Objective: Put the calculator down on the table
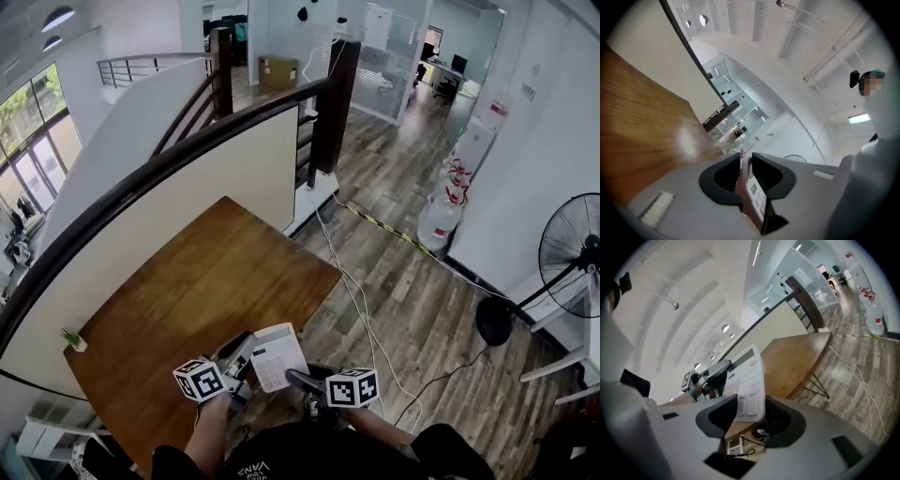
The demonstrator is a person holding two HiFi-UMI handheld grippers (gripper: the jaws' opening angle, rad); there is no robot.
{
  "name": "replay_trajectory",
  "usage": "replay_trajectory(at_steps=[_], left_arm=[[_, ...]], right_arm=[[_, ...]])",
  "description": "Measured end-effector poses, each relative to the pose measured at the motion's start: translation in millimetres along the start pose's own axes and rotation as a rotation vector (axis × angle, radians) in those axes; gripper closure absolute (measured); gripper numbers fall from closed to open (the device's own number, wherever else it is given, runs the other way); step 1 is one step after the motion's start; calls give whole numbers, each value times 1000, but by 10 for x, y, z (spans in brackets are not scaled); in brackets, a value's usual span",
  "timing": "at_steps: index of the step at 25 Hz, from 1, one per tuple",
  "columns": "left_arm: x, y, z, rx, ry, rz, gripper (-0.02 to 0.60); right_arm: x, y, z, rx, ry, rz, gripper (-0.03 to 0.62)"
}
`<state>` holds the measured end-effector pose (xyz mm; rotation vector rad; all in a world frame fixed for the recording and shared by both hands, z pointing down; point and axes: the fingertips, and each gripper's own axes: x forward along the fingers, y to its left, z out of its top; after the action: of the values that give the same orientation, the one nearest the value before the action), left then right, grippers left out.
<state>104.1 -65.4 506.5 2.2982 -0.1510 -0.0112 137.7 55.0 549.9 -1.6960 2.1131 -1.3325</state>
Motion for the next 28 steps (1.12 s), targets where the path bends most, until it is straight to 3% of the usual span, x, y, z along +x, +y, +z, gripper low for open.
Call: replay_trajectory(at_steps=[11,18,28], left_arm=[[524,125,50,-8,-140,139,517],[395,267,195,-2,-200,232,517],[297,772,664,-24,-217,265,514]], right_arm=[[-4,-594,508,-75,149,110,420],[222,-554,606,-99,210,197,420],[913,-500,873,-134,272,213,421]])
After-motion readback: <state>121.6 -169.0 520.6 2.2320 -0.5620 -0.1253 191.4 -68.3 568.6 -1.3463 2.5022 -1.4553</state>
